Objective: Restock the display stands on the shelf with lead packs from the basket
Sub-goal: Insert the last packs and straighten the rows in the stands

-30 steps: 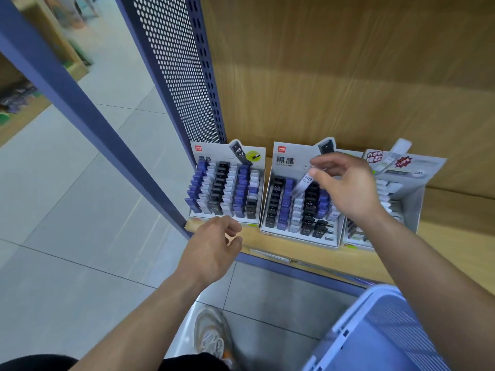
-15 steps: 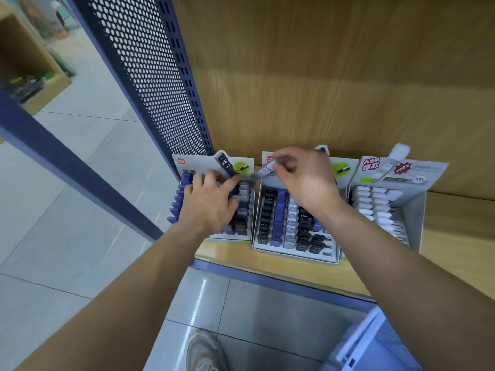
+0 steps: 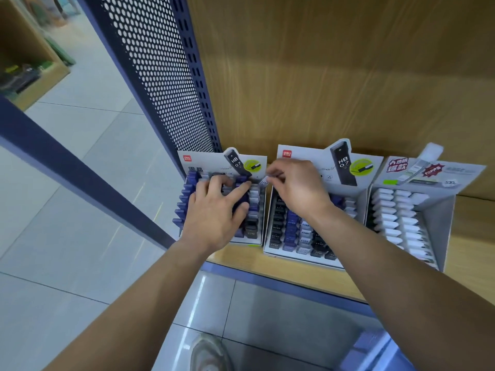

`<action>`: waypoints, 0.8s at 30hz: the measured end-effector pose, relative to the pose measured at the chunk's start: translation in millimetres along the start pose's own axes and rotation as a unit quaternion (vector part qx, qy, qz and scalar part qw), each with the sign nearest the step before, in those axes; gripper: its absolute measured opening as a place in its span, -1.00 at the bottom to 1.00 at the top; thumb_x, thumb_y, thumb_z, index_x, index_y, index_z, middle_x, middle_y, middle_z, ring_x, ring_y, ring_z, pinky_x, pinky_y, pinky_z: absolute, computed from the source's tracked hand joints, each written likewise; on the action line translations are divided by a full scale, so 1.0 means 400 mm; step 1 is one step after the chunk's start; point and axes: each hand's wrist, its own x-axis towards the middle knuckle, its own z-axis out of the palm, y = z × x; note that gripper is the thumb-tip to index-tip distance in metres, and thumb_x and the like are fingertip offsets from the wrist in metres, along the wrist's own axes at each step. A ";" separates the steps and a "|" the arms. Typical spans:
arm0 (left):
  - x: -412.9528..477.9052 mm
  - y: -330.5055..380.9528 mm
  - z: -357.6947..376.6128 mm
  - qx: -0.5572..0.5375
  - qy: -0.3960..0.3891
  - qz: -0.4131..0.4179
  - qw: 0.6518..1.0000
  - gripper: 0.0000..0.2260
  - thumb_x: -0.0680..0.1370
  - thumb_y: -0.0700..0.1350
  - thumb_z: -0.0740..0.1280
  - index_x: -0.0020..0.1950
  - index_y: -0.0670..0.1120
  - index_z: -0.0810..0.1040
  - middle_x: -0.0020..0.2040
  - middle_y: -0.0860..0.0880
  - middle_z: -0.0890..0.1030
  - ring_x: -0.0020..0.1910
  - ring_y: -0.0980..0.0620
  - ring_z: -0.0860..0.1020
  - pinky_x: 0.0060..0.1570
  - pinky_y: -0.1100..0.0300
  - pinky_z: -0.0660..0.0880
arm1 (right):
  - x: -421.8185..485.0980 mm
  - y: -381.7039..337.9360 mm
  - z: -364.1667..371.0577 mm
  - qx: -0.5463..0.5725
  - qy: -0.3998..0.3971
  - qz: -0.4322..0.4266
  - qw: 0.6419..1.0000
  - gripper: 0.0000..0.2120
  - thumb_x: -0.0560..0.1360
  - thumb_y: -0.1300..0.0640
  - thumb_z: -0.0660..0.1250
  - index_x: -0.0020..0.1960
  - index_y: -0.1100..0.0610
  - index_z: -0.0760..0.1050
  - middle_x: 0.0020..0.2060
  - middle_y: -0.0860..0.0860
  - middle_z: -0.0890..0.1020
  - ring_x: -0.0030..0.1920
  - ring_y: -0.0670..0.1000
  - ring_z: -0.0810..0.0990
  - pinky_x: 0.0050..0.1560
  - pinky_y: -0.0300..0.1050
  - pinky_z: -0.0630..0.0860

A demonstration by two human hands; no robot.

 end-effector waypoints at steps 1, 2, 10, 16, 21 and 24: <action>-0.001 -0.002 0.001 -0.003 -0.001 -0.001 1.000 -0.50 0.59 0.27 -0.02 0.50 0.25 0.35 0.36 -0.02 0.38 0.27 -0.16 0.31 0.20 -0.13 0.41 | 0.001 -0.001 0.002 -0.005 0.004 -0.009 1.000 -0.93 0.50 0.21 0.45 -0.03 0.10 0.64 -0.12 -0.02 0.70 -0.10 0.04 0.65 -0.03 0.04 0.60; -0.001 -0.003 0.001 -0.006 -0.002 -0.001 1.000 -0.49 0.59 0.27 -0.02 0.50 0.25 0.35 0.36 -0.02 0.38 0.28 -0.15 0.31 0.20 -0.13 0.41 | 0.002 -0.002 0.003 -0.014 0.009 -0.020 1.000 -0.94 0.50 0.21 0.44 -0.03 0.11 0.64 -0.13 -0.02 0.69 -0.11 0.04 0.65 -0.05 0.05 0.60; -0.006 -0.003 0.001 -0.012 -0.005 0.003 1.000 -0.45 0.57 0.29 -0.07 0.52 0.24 0.35 0.38 0.00 0.37 0.28 -0.14 0.31 0.21 -0.11 0.40 | 0.025 -0.022 -0.005 -0.063 -0.054 -0.024 0.996 -0.89 0.55 0.18 0.37 0.03 0.10 0.65 -0.07 0.03 0.69 -0.05 0.08 0.63 0.00 0.03 0.56; -0.015 -0.008 0.004 -0.039 0.005 0.008 0.999 -0.45 0.58 0.27 -0.03 0.52 0.18 0.38 0.38 0.00 0.41 0.31 -0.13 0.31 0.23 -0.11 0.40 | 0.032 -0.029 -0.007 -0.074 -0.081 -0.017 0.994 -0.88 0.59 0.15 0.35 0.06 0.09 0.65 -0.03 0.05 0.68 -0.01 0.10 0.61 0.02 0.05 0.55; -0.016 -0.018 0.000 -0.087 0.026 0.012 0.996 -0.46 0.61 0.18 -0.01 0.46 0.01 0.49 0.38 0.03 0.48 0.34 -0.08 0.35 0.32 -0.05 0.40 | 0.028 -0.028 0.005 -0.099 -0.087 -0.040 0.990 -0.80 0.62 0.15 0.28 0.14 0.06 0.66 0.04 0.04 0.65 0.07 0.12 0.59 0.06 0.07 0.53; -0.022 -0.023 0.002 -0.100 0.058 0.019 0.993 -0.51 0.61 0.11 0.06 0.41 -0.06 0.54 0.35 0.01 0.53 0.35 -0.06 0.39 0.35 -0.04 0.41 | 0.021 -0.031 0.008 -0.098 -0.071 -0.049 0.991 -0.81 0.62 0.16 0.29 0.13 0.09 0.66 0.04 0.01 0.60 0.05 0.09 0.58 0.04 0.03 0.52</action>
